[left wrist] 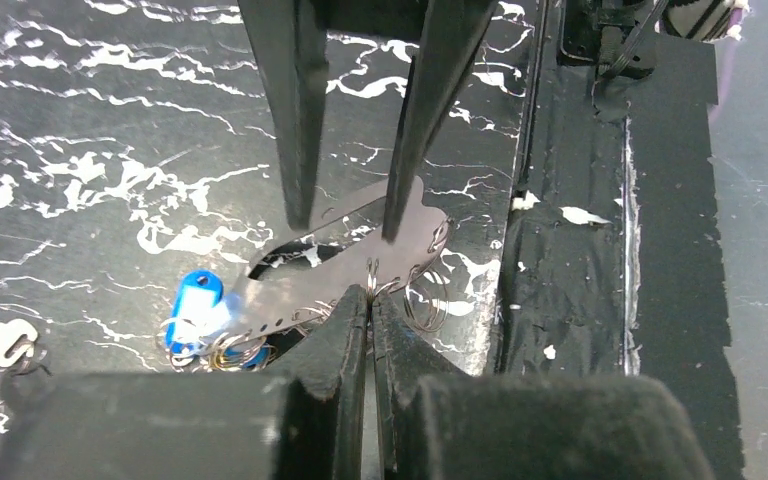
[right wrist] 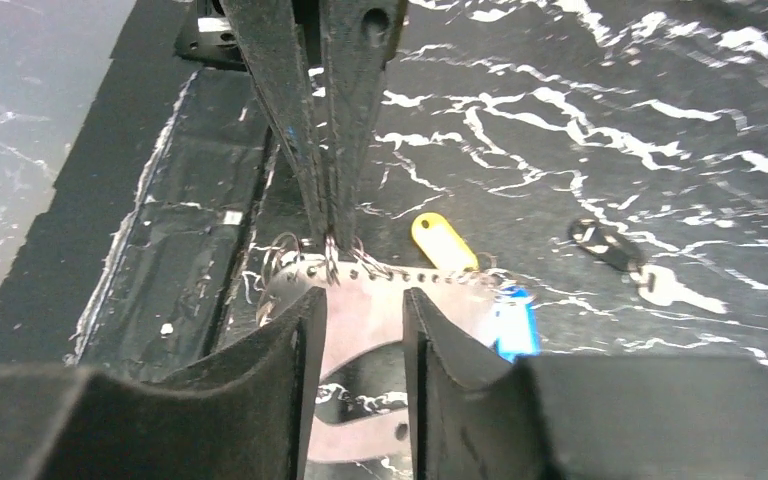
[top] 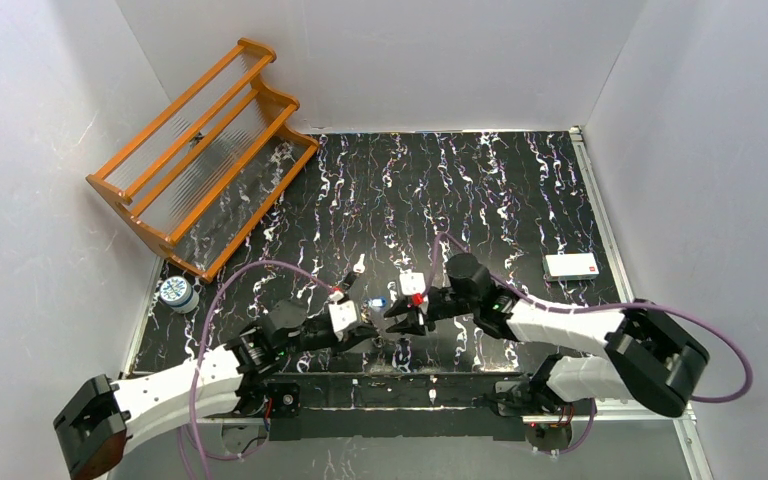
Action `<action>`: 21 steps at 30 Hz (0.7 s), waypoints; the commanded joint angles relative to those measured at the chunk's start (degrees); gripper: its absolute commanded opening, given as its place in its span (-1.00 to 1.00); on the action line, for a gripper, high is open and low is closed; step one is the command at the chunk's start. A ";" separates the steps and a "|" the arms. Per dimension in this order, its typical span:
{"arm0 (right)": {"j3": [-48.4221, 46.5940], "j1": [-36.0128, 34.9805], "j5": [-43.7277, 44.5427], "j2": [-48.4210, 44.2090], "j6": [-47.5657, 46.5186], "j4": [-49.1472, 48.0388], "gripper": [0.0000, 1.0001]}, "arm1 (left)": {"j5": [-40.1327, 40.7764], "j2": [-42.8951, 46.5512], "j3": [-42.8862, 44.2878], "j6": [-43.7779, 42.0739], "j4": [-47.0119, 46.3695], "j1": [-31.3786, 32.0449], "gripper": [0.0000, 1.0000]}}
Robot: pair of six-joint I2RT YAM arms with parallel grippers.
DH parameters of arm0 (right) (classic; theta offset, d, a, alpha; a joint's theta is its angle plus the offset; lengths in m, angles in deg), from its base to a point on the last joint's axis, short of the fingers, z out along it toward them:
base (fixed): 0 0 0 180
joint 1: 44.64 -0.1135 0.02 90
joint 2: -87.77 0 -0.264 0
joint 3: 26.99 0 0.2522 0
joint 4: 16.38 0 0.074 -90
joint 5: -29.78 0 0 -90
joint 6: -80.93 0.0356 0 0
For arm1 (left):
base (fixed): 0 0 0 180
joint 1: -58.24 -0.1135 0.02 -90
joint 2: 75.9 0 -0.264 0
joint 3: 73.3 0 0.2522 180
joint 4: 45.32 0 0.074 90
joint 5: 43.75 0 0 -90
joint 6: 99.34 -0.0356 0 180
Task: Put the keys on the keyring
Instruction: Adjust the keyring.
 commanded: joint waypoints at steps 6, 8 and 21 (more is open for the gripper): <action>4.14 -0.15 10.13 -11.58 -2.90 -1.10 -0.06 | 0.79 11.80 -8.84 -17.54 -6.88 0.67 -1.00; 4.53 -0.20 10.15 -12.56 -2.71 -1.15 -0.06 | 1.76 11.54 -8.88 -19.26 -6.96 0.67 -1.00; 2.12 -0.16 4.77 -8.21 -1.26 -3.68 -0.10 | 2.45 11.19 -8.16 -17.65 -8.34 0.67 -1.00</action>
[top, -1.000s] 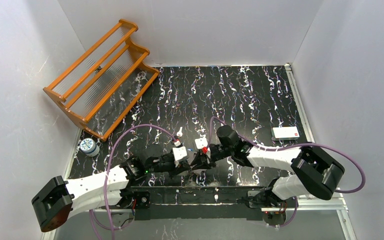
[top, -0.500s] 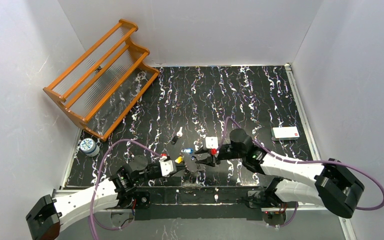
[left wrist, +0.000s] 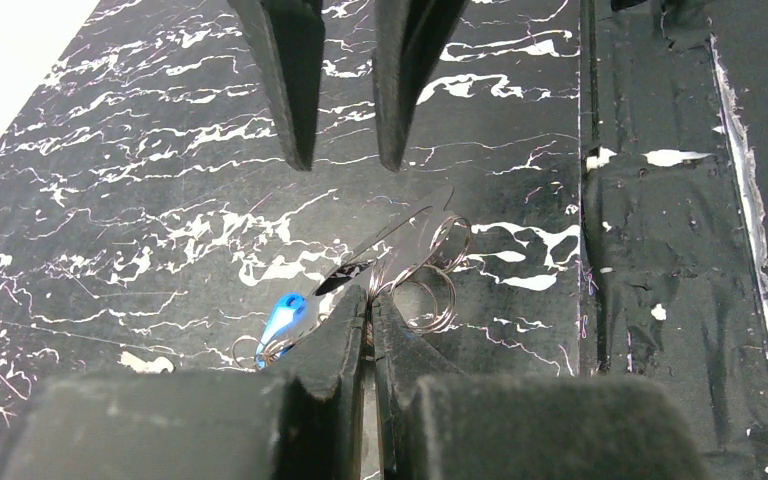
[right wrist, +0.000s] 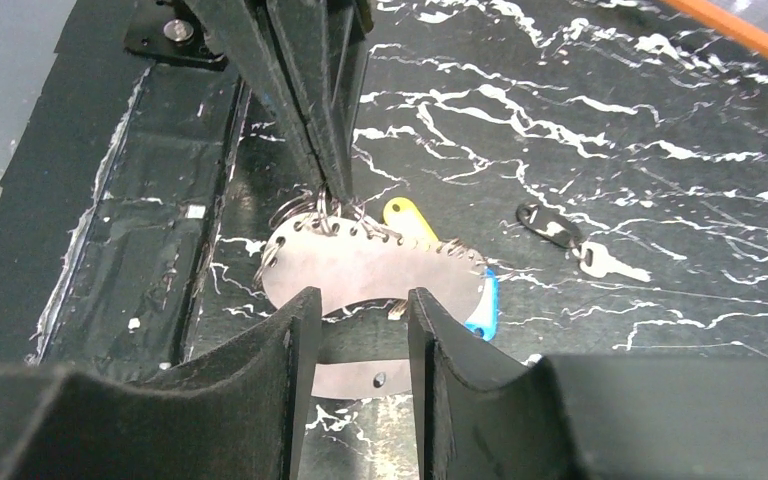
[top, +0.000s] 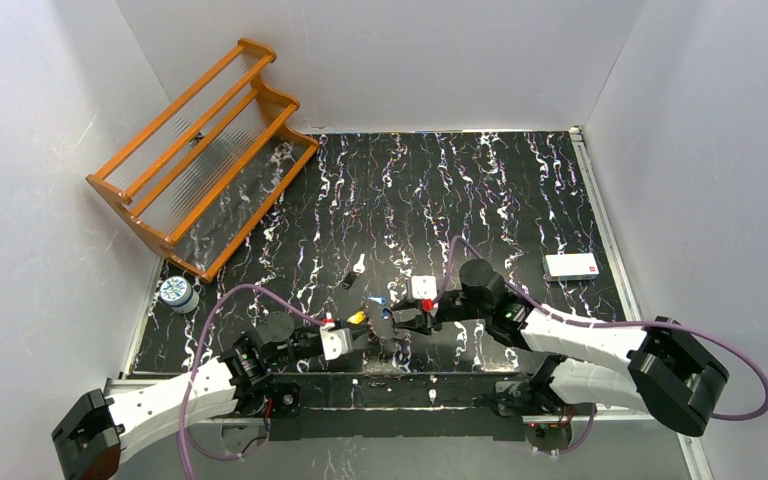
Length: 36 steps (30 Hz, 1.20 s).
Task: Put the keys on the keyring
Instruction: Adjust the keyring.
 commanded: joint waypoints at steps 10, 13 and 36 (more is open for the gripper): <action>-6.45 -0.12 -8.45 11.73 1.93 -8.09 -0.14 | 1.19 -3.52 2.18 12.26 -4.72 0.30 -1.00; -7.04 -0.24 -9.23 13.42 2.07 -9.34 -0.14 | 0.78 -3.93 2.26 12.50 -5.28 0.30 -1.00; -9.25 -0.18 -12.93 19.44 4.70 -11.40 -0.55 | 1.64 -3.50 2.35 13.74 -5.37 0.30 -1.00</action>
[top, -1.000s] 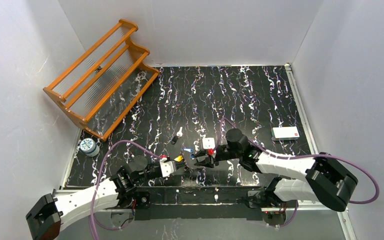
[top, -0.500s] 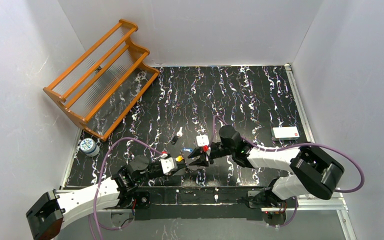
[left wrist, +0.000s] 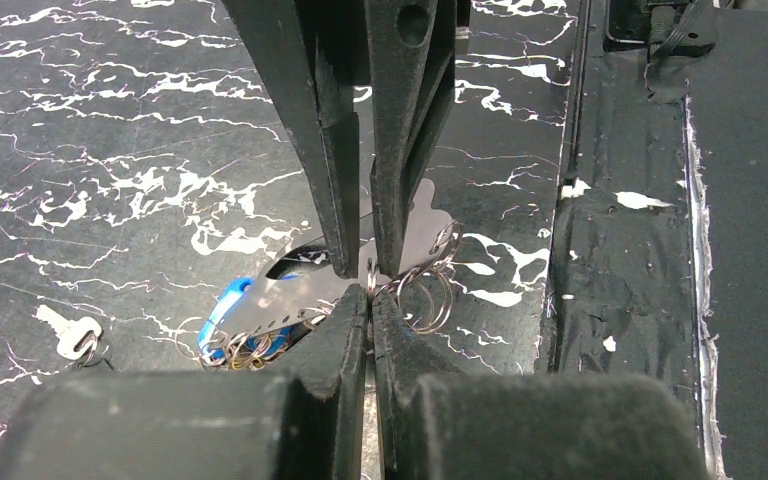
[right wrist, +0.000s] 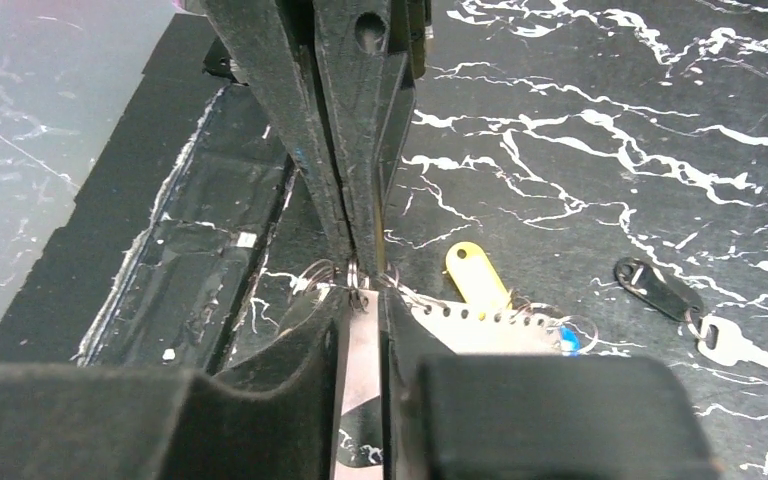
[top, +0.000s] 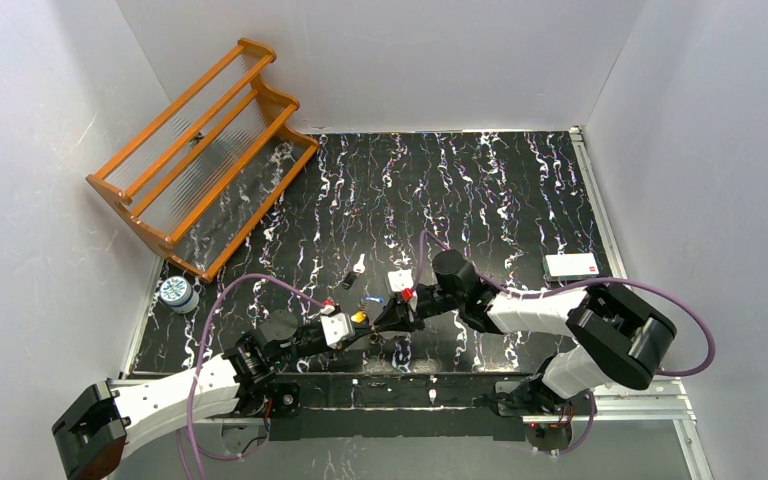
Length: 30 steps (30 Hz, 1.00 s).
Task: Put the keys on the keyring
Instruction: Adjust the keyring.
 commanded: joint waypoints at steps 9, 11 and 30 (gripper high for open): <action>-2.13 -0.26 -2.22 -0.01 -0.04 -2.35 -0.97 | 2.50 3.06 2.81 0.34 1.55 0.30 -0.78; -1.68 -0.22 -2.31 -0.44 -0.79 -1.78 -0.97 | 4.07 5.29 3.99 0.22 4.61 0.30 -0.69; 4.53 -0.30 -9.64 -6.35 -20.06 -3.00 -0.97 | 17.16 25.94 6.42 7.00 20.63 0.30 0.22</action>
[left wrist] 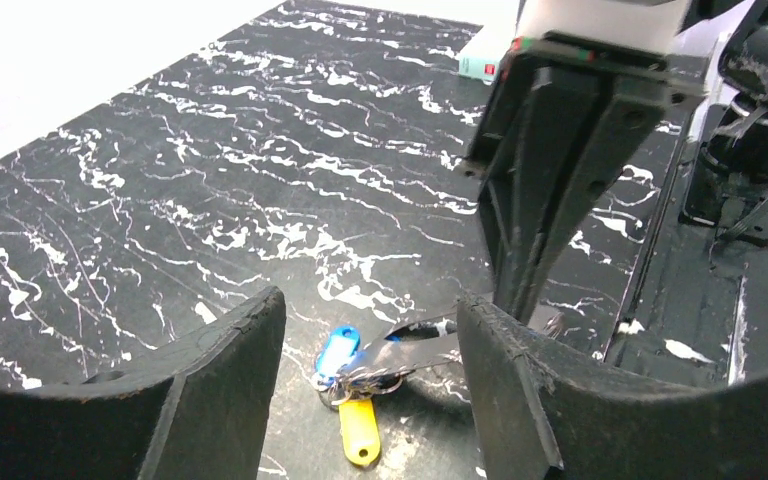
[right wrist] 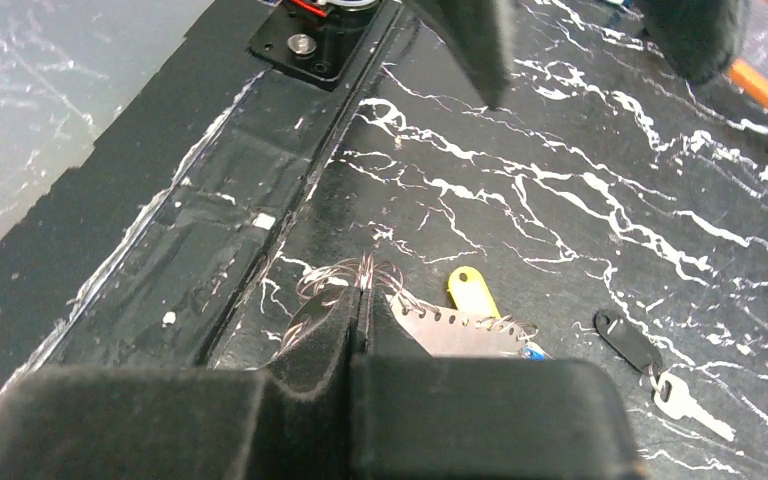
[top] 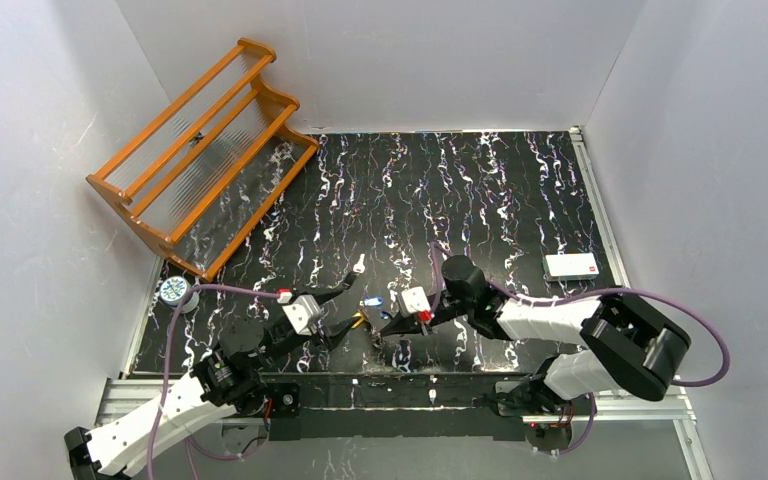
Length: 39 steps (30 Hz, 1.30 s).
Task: Put the keys on the keyring
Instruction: Adjust the keyring.
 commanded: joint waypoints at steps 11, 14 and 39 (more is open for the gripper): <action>4.18 -0.35 -5.92 -4.96 -26.43 0.94 -0.97 | -0.59 -3.54 1.17 -0.19 1.61 0.30 0.19; 4.48 -0.44 -5.45 -5.30 -28.16 1.01 -0.97 | -0.87 -3.98 1.17 -0.15 1.18 0.30 0.19; 11.98 -0.42 -13.23 2.43 5.11 -35.87 -0.97 | -2.86 -6.90 1.17 -0.28 -1.16 0.30 0.15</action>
